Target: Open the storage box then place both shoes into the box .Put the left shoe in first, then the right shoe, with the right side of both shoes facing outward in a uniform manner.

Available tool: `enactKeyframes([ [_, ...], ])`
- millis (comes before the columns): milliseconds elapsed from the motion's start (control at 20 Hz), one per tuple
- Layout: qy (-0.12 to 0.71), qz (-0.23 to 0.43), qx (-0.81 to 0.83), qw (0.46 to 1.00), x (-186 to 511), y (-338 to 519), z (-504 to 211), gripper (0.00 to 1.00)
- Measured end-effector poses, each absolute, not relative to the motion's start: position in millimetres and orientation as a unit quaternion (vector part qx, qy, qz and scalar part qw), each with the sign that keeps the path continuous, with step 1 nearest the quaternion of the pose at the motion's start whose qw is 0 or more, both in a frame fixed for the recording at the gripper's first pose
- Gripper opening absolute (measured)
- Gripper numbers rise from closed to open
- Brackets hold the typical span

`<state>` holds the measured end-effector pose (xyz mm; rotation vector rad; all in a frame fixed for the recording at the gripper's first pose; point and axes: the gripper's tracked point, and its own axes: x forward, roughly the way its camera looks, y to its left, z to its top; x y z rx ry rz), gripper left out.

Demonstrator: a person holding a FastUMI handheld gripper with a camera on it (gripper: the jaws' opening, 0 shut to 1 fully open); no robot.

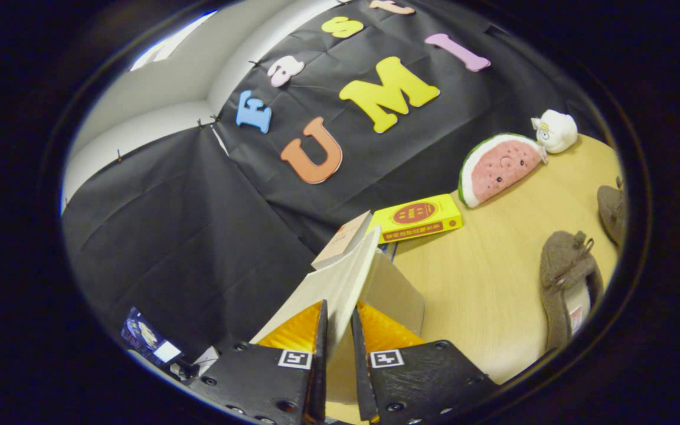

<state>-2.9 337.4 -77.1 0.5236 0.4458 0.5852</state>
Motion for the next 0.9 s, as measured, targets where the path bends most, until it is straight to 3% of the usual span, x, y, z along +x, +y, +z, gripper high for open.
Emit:
enactKeyframes([
  [250, 0.182, 0.293, 0.206, 0.916, -6, 347, -42, 0.00],
  [450, 0.163, 0.305, 0.171, 0.923, -3, 370, 1, 0.00],
  [900, 0.130, 0.371, 0.098, 0.914, -20, 479, 73, 0.20],
])
